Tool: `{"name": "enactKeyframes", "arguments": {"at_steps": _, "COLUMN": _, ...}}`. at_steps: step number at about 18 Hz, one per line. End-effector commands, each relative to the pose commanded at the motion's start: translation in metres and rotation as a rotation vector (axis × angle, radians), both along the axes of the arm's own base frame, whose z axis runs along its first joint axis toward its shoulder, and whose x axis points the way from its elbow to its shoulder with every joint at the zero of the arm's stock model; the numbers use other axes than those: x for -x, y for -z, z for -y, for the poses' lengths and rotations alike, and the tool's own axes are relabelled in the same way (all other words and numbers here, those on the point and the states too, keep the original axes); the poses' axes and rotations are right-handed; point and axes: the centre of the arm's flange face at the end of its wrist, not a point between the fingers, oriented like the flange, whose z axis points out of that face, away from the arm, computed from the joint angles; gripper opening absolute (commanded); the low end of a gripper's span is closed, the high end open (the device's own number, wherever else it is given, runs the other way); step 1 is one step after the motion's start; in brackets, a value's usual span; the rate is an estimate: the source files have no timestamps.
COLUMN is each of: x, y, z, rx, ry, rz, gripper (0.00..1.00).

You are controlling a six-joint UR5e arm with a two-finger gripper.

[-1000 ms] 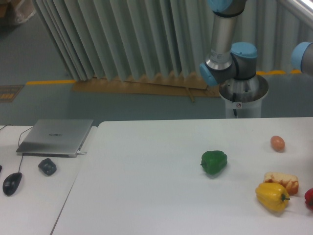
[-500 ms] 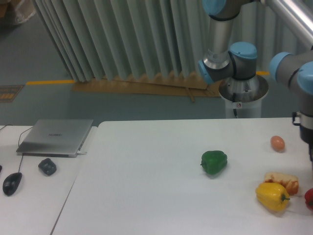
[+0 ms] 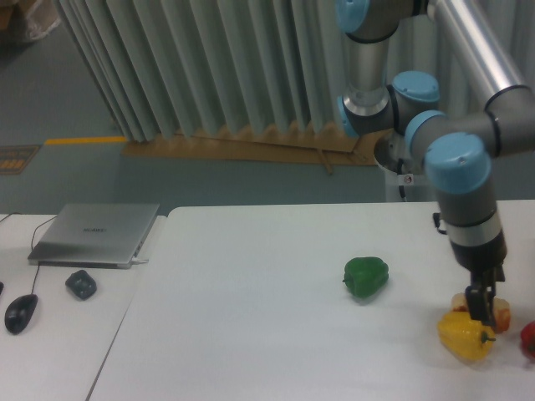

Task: Place the yellow pepper in a basket
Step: 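Lower the gripper down onto the yellow bell pepper, then close the gripper around the yellow bell pepper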

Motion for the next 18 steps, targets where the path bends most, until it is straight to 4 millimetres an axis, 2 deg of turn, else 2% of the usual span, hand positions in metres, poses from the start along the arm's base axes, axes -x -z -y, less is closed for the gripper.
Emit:
{"name": "enactKeyframes", "arguments": {"at_steps": 5, "x": -0.002, "y": 0.01, "z": -0.002, "rx": 0.061, "ry": 0.037, "rz": -0.024, "gripper": 1.0}}
{"name": "enactKeyframes", "arguments": {"at_steps": 6, "x": -0.003, "y": 0.021, "z": -0.006, "rx": 0.086, "ry": 0.038, "rz": -0.029, "gripper": 1.0}}
{"name": "enactKeyframes", "arguments": {"at_steps": 8, "x": -0.009, "y": 0.028, "z": -0.017, "rx": 0.073, "ry": 0.046, "rz": -0.054, "gripper": 1.0}}
{"name": "enactKeyframes", "arguments": {"at_steps": 12, "x": -0.01, "y": 0.045, "z": -0.026, "rx": 0.066, "ry": 0.032, "rz": -0.059, "gripper": 1.0}}
{"name": "enactKeyframes", "arguments": {"at_steps": 18, "x": -0.009, "y": 0.056, "z": -0.025, "rx": 0.104, "ry": 0.038, "rz": -0.078, "gripper": 1.0}}
